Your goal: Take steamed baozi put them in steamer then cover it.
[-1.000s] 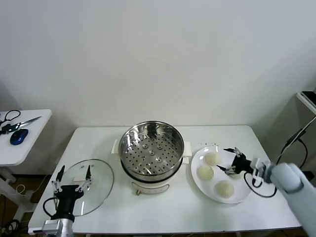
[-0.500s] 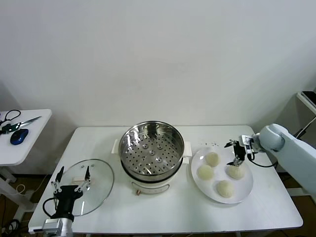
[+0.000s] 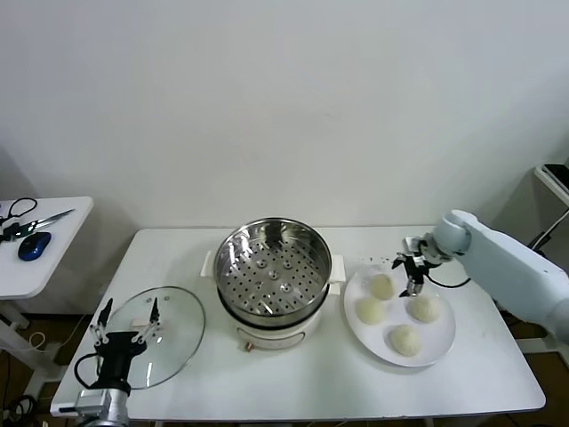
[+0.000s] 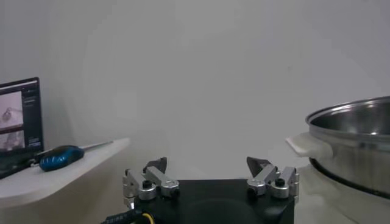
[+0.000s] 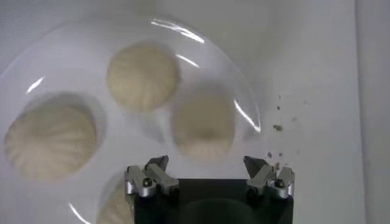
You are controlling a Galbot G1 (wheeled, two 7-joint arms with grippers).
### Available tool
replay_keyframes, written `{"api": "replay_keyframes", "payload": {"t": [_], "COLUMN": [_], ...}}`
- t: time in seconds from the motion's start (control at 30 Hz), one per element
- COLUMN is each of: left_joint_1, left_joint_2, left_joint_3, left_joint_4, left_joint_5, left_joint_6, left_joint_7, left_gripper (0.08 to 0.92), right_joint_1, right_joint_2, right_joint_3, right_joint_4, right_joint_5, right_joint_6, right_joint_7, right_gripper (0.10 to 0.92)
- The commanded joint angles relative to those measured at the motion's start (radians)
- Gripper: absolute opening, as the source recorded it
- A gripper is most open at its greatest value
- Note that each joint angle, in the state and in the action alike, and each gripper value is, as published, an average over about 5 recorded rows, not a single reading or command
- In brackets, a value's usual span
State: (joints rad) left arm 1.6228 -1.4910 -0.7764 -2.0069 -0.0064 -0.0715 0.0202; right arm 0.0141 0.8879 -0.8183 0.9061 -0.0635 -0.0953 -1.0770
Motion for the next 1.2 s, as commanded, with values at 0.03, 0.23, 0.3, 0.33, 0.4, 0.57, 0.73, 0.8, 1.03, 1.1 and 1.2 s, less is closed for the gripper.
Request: {"api": "replay_keyframes", "payload": {"t": [0.03, 0.23, 0.3, 0.33, 0.4, 0.57, 0.73, 0.8, 1.03, 1.1, 1.2], "left_joint_1": [-0.006, -0.009, -0.009, -0.008, -0.008, -0.007, -0.006, -0.006, -0.006, -0.006, -0.005], "left_joint_2": [0.0, 0.002, 0.002, 0.002, 0.002, 0.003, 0.003, 0.003, 0.004, 0.005, 0.009], "left_joint_3": [-0.005, -0.007, -0.007, -0.007, -0.008, -0.009, -0.009, -0.009, -0.008, -0.008, -0.009], "left_joint_4": [0.007, 0.011, 0.011, 0.011, 0.01, 0.008, 0.009, 0.01, 0.008, 0.005, 0.001], "left_joint_5": [0.0, 0.001, 0.001, 0.002, 0.002, 0.002, 0.001, 0.001, 0.0, 0.0, -0.002], "left_joint_6": [0.002, 0.001, 0.0, 0.0, 0.001, 0.001, 0.001, 0.001, 0.002, 0.004, 0.006], "left_joint_7": [-0.001, -0.001, -0.001, -0.001, -0.001, 0.0, 0.0, 0.0, 0.0, 0.0, 0.0], "left_gripper": [0.823, 0.823, 0.823, 0.823, 0.823, 0.823, 0.823, 0.823, 0.823, 0.823, 0.823], "right_joint_1": [0.04, 0.034, 0.033, 0.033, 0.034, 0.037, 0.039, 0.041, 0.065, 0.088, 0.18], "right_joint_2": [0.068, 0.088, 0.093, 0.095, 0.097, 0.092, 0.083, 0.082, 0.077, 0.072, 0.062], "right_joint_3": [-0.066, -0.058, -0.059, -0.058, -0.059, -0.065, -0.066, -0.063, -0.062, -0.068, -0.111], "right_joint_4": [-0.064, -0.082, -0.086, -0.088, -0.087, -0.083, -0.079, -0.082, -0.08, -0.073, -0.048], "right_joint_5": [0.005, 0.001, 0.002, 0.002, 0.001, -0.007, -0.016, -0.021, -0.027, -0.022, 0.012], "right_joint_6": [0.0, 0.0, 0.001, 0.002, 0.002, 0.006, 0.014, 0.022, 0.062, 0.083, 0.137], "right_joint_7": [-0.014, -0.013, -0.014, -0.015, -0.019, -0.028, -0.032, -0.036, -0.052, -0.06, -0.079], "right_gripper": [0.823, 0.823, 0.823, 0.823, 0.821, 0.771, 0.726, 0.72, 0.707, 0.705, 0.704]}}
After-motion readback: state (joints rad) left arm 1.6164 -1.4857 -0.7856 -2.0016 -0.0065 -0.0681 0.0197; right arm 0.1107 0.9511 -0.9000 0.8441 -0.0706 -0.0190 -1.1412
